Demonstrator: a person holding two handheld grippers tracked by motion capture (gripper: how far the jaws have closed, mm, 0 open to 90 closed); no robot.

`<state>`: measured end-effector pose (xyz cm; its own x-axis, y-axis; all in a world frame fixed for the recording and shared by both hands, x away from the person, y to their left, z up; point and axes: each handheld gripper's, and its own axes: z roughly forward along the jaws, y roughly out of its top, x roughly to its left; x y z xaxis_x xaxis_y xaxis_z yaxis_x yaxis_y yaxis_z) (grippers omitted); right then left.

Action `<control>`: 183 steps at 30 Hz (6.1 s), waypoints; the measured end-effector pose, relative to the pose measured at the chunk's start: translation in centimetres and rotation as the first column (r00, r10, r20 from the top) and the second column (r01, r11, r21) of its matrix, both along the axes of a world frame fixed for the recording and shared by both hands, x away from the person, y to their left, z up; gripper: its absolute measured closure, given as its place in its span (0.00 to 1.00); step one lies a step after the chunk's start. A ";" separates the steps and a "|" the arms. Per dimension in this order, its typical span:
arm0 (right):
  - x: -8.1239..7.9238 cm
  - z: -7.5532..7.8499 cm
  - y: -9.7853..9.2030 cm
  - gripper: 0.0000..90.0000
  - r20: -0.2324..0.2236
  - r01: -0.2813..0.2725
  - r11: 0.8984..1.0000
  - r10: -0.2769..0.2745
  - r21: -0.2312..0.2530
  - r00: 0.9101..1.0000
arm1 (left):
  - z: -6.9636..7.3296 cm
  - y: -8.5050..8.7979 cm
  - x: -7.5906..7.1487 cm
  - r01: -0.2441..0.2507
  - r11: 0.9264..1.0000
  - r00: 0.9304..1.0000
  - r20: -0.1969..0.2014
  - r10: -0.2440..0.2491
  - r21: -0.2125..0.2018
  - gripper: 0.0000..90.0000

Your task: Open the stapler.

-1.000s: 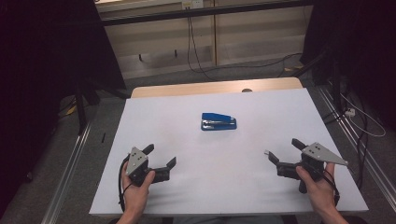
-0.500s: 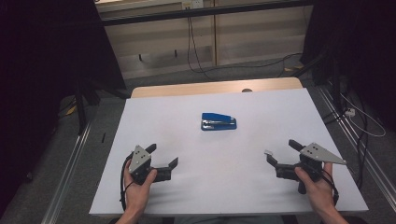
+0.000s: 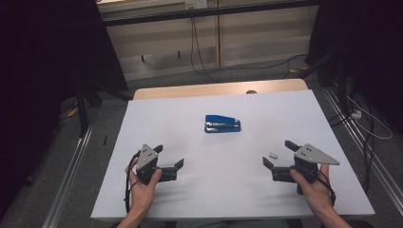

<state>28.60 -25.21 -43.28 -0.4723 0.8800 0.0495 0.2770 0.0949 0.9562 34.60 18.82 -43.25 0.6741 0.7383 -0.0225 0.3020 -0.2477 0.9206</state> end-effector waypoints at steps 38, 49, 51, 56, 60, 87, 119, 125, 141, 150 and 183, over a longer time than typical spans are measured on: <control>6.7 0.7 6.1 0.04 -0.021 -0.112 0.993 0.111 -0.022 0.994 | 0.4 -5.6 5.8 0.086 0.996 0.996 0.006 -0.086 0.022 0.04; 8.3 0.6 6.8 0.09 -0.034 -0.121 0.992 0.120 -0.021 0.992 | 1.7 -7.5 8.0 0.089 0.995 0.994 0.059 -0.092 0.044 0.05; 8.4 0.6 6.8 0.10 -0.036 -0.120 0.993 0.119 -0.021 0.992 | 1.8 -7.6 8.3 0.083 0.996 0.995 0.058 -0.084 0.011 0.05; 9.2 1.1 7.1 0.14 -0.021 -0.119 0.993 0.118 -0.021 0.993 | 2.2 -7.9 9.4 0.060 0.998 0.995 0.075 -0.061 0.019 0.05; 9.8 1.2 7.4 0.15 -0.021 -0.120 0.993 0.120 -0.022 0.993 | 2.3 -8.0 10.5 0.072 0.997 0.995 0.069 -0.071 -0.006 0.05; 12.0 0.2 9.7 0.34 -0.081 -0.173 0.984 0.170 -0.034 0.982 | -0.4 -7.9 12.2 0.069 0.995 0.997 0.016 -0.070 0.068 0.05; 14.0 -0.9 11.3 1.00 -0.116 -0.234 0.970 0.226 -0.062 0.967 | -0.5 -8.3 11.7 0.139 0.987 0.990 -0.002 -0.140 0.081 0.38; 14.3 -1.1 11.6 1.00 -0.128 -0.242 0.968 0.232 -0.064 0.964 | -0.5 -8.1 11.8 0.145 0.987 0.989 -0.008 -0.145 0.065 0.61; 15.6 -1.2 12.3 1.00 -0.164 -0.244 0.967 0.228 -0.080 0.960 | -0.8 -8.3 11.9 0.134 0.989 0.991 -0.036 -0.132 0.068 1.00; 16.5 -1.8 12.6 1.00 -0.199 -0.235 0.961 0.205 -0.142 0.958 | -1.8 -8.9 13.1 0.125 0.986 0.991 -0.052 -0.120 0.114 1.00; 18.0 -2.9 12.7 1.00 -0.269 -0.212 0.955 0.153 -0.207 0.951 | -2.7 -10.4 14.9 0.081 0.989 0.994 -0.088 -0.071 0.123 1.00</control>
<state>46.57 -12.55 -46.20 -0.6245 0.7810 -0.0091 0.4585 0.3760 0.8052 49.46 8.40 -45.96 0.7279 0.6856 0.0090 0.3524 -0.3852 0.8529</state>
